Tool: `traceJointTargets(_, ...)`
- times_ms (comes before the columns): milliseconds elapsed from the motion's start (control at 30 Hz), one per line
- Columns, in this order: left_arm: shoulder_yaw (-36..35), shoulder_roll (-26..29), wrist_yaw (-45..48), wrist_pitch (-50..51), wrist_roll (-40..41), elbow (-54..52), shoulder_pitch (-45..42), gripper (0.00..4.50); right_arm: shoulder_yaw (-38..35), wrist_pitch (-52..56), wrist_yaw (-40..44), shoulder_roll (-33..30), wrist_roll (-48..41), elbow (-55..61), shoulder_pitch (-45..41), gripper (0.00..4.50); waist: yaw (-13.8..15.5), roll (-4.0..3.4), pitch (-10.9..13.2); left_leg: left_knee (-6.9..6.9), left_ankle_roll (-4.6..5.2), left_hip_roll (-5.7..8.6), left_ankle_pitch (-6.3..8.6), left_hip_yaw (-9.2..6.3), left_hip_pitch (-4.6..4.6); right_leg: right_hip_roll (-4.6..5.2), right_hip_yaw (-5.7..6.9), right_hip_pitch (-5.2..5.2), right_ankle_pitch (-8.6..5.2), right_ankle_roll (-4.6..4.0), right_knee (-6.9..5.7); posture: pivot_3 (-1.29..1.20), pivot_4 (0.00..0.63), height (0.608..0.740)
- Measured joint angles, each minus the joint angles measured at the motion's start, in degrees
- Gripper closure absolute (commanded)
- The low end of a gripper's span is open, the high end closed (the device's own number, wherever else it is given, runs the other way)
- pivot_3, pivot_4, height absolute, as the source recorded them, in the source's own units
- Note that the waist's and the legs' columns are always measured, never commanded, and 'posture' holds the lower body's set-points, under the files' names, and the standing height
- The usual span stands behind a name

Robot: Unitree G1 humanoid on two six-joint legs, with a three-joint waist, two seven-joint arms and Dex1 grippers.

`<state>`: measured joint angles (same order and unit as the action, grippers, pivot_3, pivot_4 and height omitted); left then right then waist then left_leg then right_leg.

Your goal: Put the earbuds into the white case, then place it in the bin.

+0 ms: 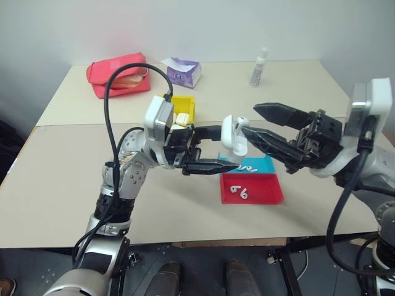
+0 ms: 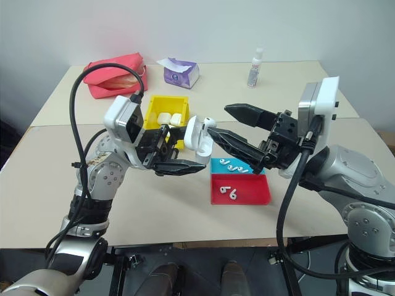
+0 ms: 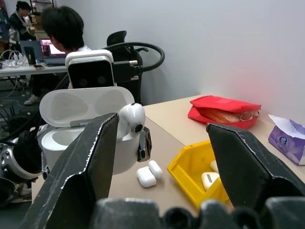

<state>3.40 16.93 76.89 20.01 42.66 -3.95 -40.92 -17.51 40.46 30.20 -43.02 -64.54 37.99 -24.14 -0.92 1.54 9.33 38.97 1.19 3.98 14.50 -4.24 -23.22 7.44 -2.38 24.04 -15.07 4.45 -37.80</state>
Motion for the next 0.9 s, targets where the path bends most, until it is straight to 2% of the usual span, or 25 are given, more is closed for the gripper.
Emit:
traceJointTargets(100, -0.43, 0.10, -0.11, -0.44, -0.13, 0.23, -0.11, 1.77, -2.09, -0.07, 1.21, -0.10, -2.06, -1.15, 0.60, 2.21, 0.05, 0.00, 0.00, -0.01, 0.01, -0.01, 0.01, 0.00, 0.00, 0.00, 0.00, 0.00, 0.00, 0.00, 0.11, 0.00, 0.150, 0.740)
traceJointTargets(300, -0.70, 0.36, -0.47, -0.80, -0.35, 0.35, -0.32, 1.77, -3.42, -1.05, 4.02, -0.52, -3.76, -1.00, 1.34, 4.32, 0.06, 0.00, 0.00, 0.01, 0.02, -0.01, 0.01, 0.01, 0.00, 0.00, 0.00, 0.00, 0.00, 0.00, 0.10, 0.00, 0.150, 0.740)
traceJointTargets(333, -0.70, 0.36, -0.56, -0.81, -0.35, 0.35, -0.35, 1.77, -3.41, -1.12, 4.00, -0.52, -3.75, -1.01, 1.33, 4.45, 0.06, 0.00, 0.00, 0.01, 0.02, -0.01, 0.01, 0.01, 0.00, 0.00, 0.00, 0.00, 0.00, 0.00, 0.11, 0.00, 0.150, 0.740)
traceJointTargets(900, -0.69, 0.46, -1.00, -0.80, -0.32, 0.35, -1.04, 1.77, 1.34, -0.94, -1.74, -1.50, -0.99, -1.42, -2.32, 4.45, 0.06, 0.00, 0.00, 0.01, 0.00, -0.01, 0.00, 0.00, -0.02, 0.00, 0.00, 0.01, 0.00, 0.00, 0.09, 0.00, 0.150, 0.740)
